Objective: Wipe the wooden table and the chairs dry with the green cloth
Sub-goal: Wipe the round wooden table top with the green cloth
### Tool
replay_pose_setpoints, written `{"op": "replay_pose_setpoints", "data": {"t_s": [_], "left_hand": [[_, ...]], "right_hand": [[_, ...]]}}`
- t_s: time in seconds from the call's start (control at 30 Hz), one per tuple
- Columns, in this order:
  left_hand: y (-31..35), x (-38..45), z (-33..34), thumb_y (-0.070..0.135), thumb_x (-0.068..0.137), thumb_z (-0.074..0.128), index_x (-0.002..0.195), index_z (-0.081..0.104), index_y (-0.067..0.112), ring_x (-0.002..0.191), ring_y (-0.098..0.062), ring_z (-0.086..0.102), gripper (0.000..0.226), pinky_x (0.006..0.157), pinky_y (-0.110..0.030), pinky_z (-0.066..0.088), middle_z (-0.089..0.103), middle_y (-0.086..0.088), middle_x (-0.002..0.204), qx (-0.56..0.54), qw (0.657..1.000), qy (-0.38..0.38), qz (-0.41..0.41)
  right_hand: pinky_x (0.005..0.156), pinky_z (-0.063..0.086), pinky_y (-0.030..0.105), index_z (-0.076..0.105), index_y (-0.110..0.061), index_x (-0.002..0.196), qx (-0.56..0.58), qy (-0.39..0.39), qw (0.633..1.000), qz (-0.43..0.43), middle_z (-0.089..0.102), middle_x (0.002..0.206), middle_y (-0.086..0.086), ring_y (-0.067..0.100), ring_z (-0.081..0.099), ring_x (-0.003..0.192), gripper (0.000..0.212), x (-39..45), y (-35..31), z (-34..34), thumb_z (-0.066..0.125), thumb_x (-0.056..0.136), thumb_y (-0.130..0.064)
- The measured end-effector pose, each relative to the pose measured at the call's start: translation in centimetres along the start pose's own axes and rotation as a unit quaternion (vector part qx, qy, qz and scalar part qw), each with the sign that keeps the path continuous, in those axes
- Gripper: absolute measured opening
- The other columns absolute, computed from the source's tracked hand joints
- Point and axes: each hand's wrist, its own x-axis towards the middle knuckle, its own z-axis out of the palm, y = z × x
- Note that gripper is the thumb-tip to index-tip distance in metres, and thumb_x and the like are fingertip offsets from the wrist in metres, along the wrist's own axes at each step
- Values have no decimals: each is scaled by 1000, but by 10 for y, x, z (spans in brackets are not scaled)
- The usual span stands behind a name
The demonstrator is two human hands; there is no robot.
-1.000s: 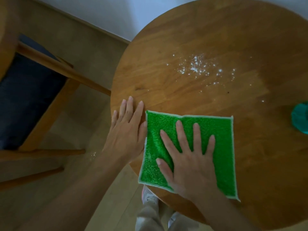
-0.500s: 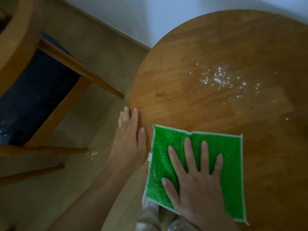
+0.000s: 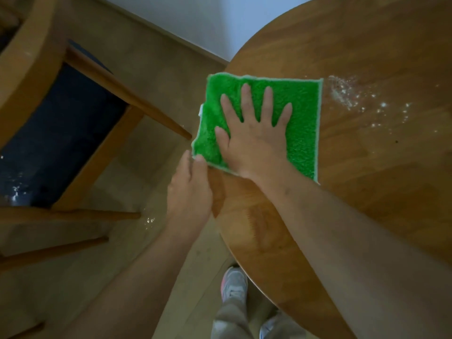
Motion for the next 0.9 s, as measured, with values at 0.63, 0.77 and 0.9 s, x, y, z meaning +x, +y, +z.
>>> {"op": "replay_pose_setpoints", "data": {"t_s": [0.63, 0.77, 0.9], "left_hand": [[26, -36, 66, 60, 90, 7, 151, -8, 20, 135, -12, -30, 74, 112, -41, -13, -20, -4, 157, 398, 892, -120, 176], [33, -40, 75, 59, 90, 11, 151, -10, 17, 138, -12, -26, 77, 112, -37, -13, -20, -4, 157, 388, 898, -125, 169], [36, -31, 75, 57, 91, 14, 150, -11, 13, 141, -15, -22, 77, 114, -36, -9, -19, -8, 157, 390, 900, -122, 153]], "right_hand": [[109, 16, 57, 27, -41, 148, 58, -95, 993, 31, 23, 158, -9, 28, 27, 143, 56, -203, 118, -3, 28, 94, -59], [116, 1, 57, -16, -45, 147, 23, -49, 984, 168, -11, 160, -8, 25, -8, 148, 61, -176, 165, -8, 0, 92, -66], [111, -5, 66, -24, -39, 146, 14, -51, 977, 207, -25, 156, 3, 36, -19, 144, 68, -151, 158, -9, -5, 88, -68]]}}
